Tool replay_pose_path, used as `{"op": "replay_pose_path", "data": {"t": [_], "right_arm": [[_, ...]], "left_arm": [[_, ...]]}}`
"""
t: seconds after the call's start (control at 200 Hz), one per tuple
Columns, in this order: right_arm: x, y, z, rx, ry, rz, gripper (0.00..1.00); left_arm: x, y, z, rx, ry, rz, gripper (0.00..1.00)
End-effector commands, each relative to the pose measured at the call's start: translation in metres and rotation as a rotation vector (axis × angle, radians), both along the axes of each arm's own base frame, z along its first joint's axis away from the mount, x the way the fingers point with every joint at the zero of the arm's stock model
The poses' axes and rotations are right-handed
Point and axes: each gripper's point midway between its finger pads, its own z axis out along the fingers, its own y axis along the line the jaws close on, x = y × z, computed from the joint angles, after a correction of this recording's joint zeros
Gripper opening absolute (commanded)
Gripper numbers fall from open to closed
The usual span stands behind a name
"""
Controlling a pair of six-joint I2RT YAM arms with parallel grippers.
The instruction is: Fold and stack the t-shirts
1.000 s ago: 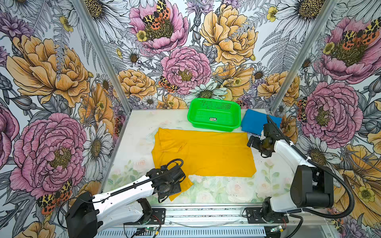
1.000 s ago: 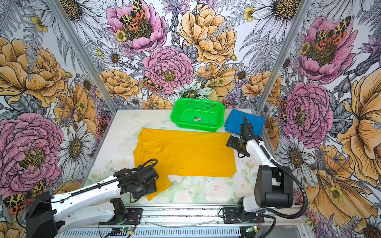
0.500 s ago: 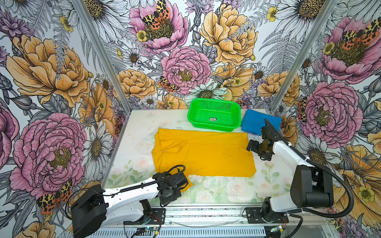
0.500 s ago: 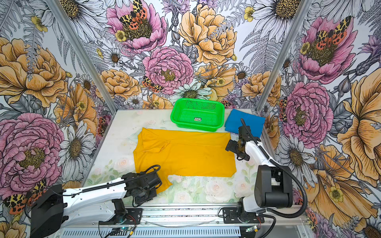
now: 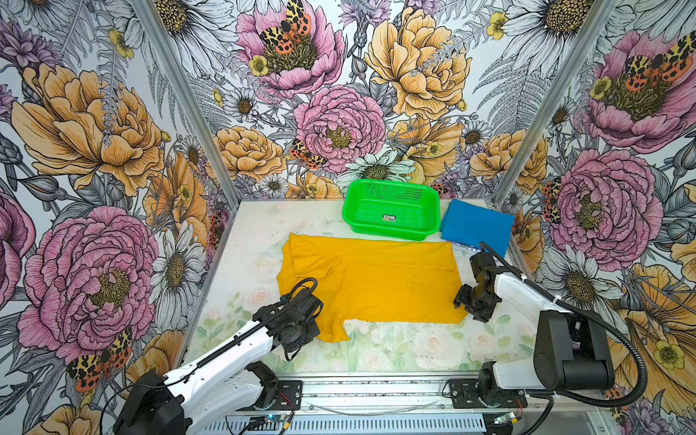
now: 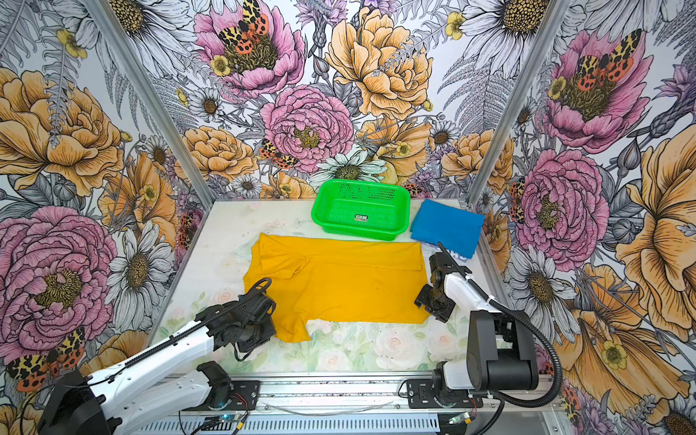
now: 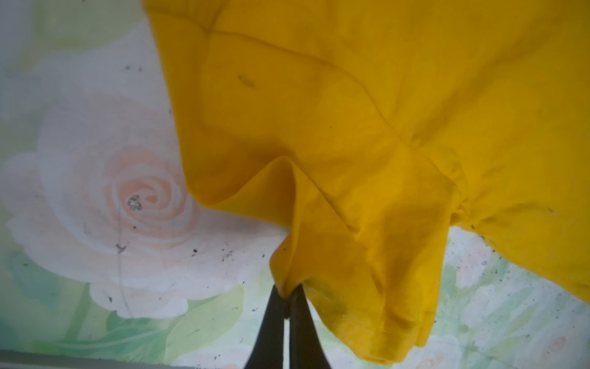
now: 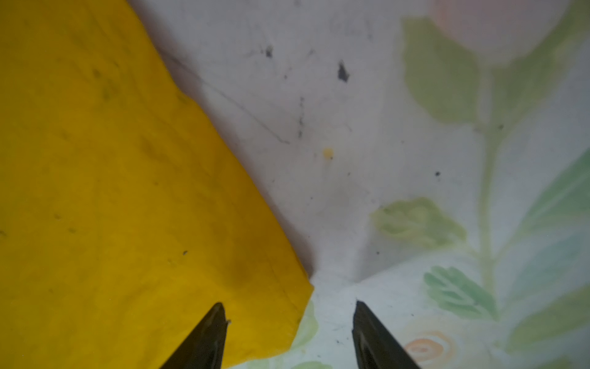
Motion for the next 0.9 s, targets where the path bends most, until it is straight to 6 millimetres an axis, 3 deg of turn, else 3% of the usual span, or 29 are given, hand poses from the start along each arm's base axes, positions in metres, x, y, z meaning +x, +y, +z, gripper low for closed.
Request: {"op": "replay_pose_path", "data": {"t": [0.0,0.24,0.325,0.45,0.565,0.675,0.73,0.78,0.851,0.896], "right_arm": [[-0.011,0.003,-0.003,0.008,0.037,-0.028,0.55],[-0.007,0.009,-0.005,0.003,0.033,-0.048,0.11],[0.002,0.012,0.005,0.001,-0.01,-0.048,0.04],[0.024,0.018,0.024,0.01,-0.079,-0.04,0.03],[0.059,0.02,0.039,0.001,-0.125,-0.022,0.03],[0.08,0.019,0.041,-0.019,-0.132,0.007,0.03],[0.077,0.021,0.036,-0.008,-0.113,0.012,0.08],[0.068,0.021,0.029,-0.005,-0.086,0.009,0.22],[0.049,0.02,0.018,-0.005,-0.046,0.01,0.32],[0.038,0.019,0.013,-0.006,-0.031,0.008,0.44]], "left_arm": [[0.016,0.005,0.009,0.009,-0.056,-0.034,0.0],[0.029,0.003,0.007,-0.038,-0.066,-0.041,0.0],[0.034,0.004,0.009,-0.033,-0.076,-0.045,0.0],[0.046,0.007,0.017,-0.04,-0.109,-0.034,0.0],[0.065,0.013,0.029,-0.04,-0.152,-0.019,0.0],[0.079,0.019,0.034,-0.029,-0.166,-0.012,0.0],[0.081,0.019,0.035,-0.031,-0.163,-0.018,0.0],[0.082,0.018,0.035,-0.032,-0.161,-0.025,0.0],[0.08,0.019,0.033,-0.034,-0.156,-0.02,0.0],[0.078,0.019,0.031,-0.038,-0.153,-0.018,0.0]]}}
